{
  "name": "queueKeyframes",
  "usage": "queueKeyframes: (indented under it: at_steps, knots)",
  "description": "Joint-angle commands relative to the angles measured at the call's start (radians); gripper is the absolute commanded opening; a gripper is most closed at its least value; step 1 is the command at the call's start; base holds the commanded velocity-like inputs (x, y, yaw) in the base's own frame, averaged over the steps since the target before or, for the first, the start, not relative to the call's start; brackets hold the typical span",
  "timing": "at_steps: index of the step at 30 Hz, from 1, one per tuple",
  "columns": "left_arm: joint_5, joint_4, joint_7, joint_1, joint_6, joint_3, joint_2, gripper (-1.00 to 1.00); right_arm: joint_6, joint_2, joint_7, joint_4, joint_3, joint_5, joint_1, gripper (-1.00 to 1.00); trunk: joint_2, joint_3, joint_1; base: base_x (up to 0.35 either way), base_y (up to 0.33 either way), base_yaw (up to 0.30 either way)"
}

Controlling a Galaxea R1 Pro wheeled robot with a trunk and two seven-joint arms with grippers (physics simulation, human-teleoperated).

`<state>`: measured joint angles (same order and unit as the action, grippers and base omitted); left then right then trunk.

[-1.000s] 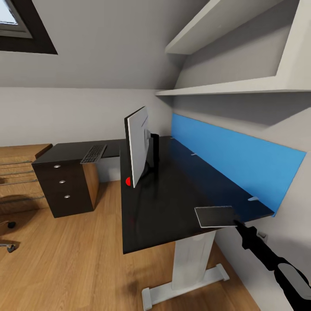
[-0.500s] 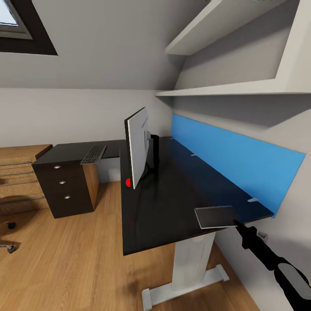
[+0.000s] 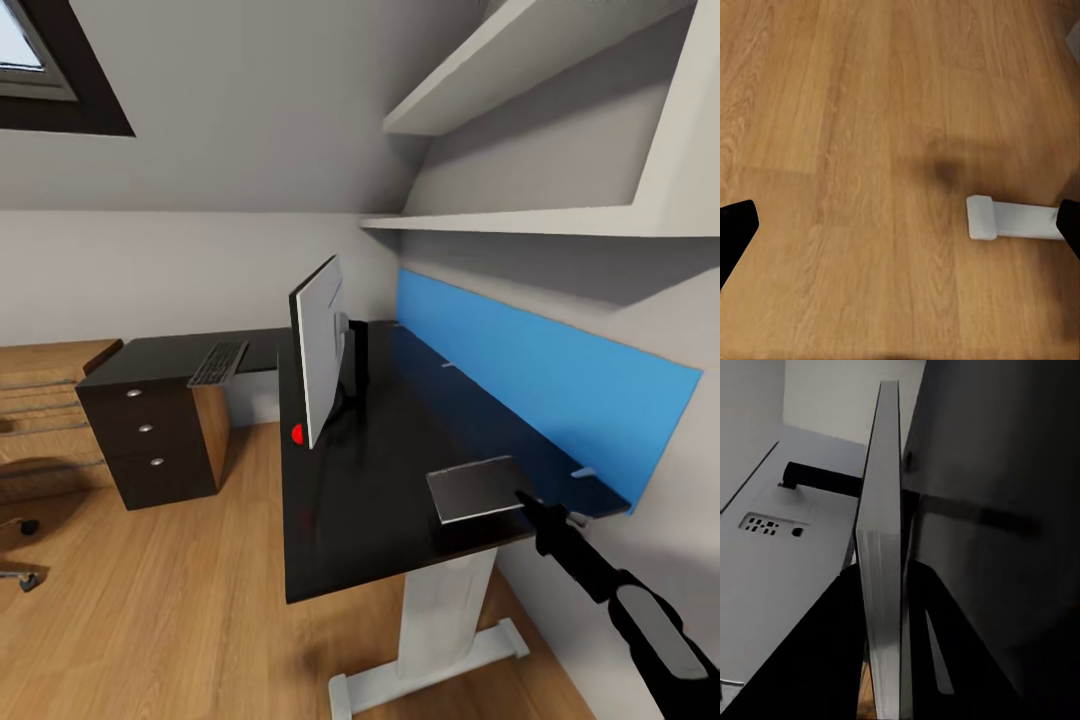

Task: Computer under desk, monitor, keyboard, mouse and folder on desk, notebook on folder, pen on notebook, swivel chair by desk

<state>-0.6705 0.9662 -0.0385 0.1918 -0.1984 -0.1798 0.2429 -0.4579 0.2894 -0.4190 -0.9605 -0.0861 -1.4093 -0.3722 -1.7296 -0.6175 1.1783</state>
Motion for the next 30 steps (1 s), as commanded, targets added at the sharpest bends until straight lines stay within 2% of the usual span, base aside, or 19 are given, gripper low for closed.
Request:
queueKeyframes:
  at_steps: [1, 5, 6, 14, 15, 21, 23, 27, 29, 30]
  knots:
    - [-0.011, 0.0, -0.003, 0.0, -0.004, -0.003, 0.001, 1.0, -0.009, -0.002, -0.003, 0.0, 0.004, -0.008, -0.001, -1.0, 0.007, 0.002, -0.004, 0.0, 0.0, 0.0]
    - [-0.011, -0.006, -0.003, 0.0, 0.006, -0.001, 0.001, 1.0, -0.01, -0.005, -0.005, -0.005, 0.086, 0.001, -0.001, -1.0, 0.035, 0.015, -0.019, 0.0, 0.0, 0.0]
    - [-0.011, -0.013, -0.002, 0.0, 0.014, -0.001, 0.001, 1.0, -0.009, -0.005, -0.006, -0.01, 0.118, 0.003, -0.001, -1.0, 0.035, 0.015, -0.019, 0.0, 0.0, 0.0]
    - [-0.008, -0.033, -0.002, 0.0, 0.038, -0.005, 0.0, 1.0, -0.008, -0.008, -0.009, -0.036, 0.24, 0.005, -0.001, -1.0, 0.035, 0.015, -0.019, 0.0, 0.0, 0.0]
    - [-0.008, -0.034, -0.002, 0.0, 0.039, -0.005, 0.0, 1.0, -0.007, -0.008, -0.009, -0.051, 0.27, 0.006, -0.001, -1.0, 0.035, 0.015, -0.019, 0.0, 0.0, 0.0]
    - [-0.008, -0.037, -0.001, 0.0, 0.04, -0.007, 0.0, 1.0, -0.002, -0.008, -0.004, -0.14, 0.382, 0.013, -0.001, -1.0, 0.035, 0.015, -0.019, -0.035, 0.028, 0.0]
    - [-0.007, -0.041, -0.001, 0.0, 0.041, -0.008, 0.0, 1.0, -0.001, -0.008, -0.001, -0.172, 0.41, 0.027, 0.0, -1.0, 0.035, 0.015, -0.019, -0.168, 0.153, 0.0]
    - [-0.006, -0.044, -0.001, 0.0, 0.042, -0.01, -0.004, 1.0, 0.03, -0.009, 0.004, -0.239, 0.46, 0.089, 0.002, -1.0, 0.035, 0.015, -0.019, -0.22, 0.208, 0.0]
    - [-0.006, -0.044, 0.0, 0.0, 0.042, -0.01, -0.004, 1.0, 0.045, -0.009, 0.007, -0.258, 0.476, 0.106, 0.003, -1.0, 0.035, 0.015, -0.019, -0.231, 0.238, 0.0]
    - [-0.006, -0.046, 0.0, 0.0, 0.042, -0.01, -0.005, 1.0, 0.062, -0.01, 0.017, -0.277, 0.497, 0.119, 0.005, -1.0, 0.035, 0.015, -0.019, -0.221, 0.254, 0.0]
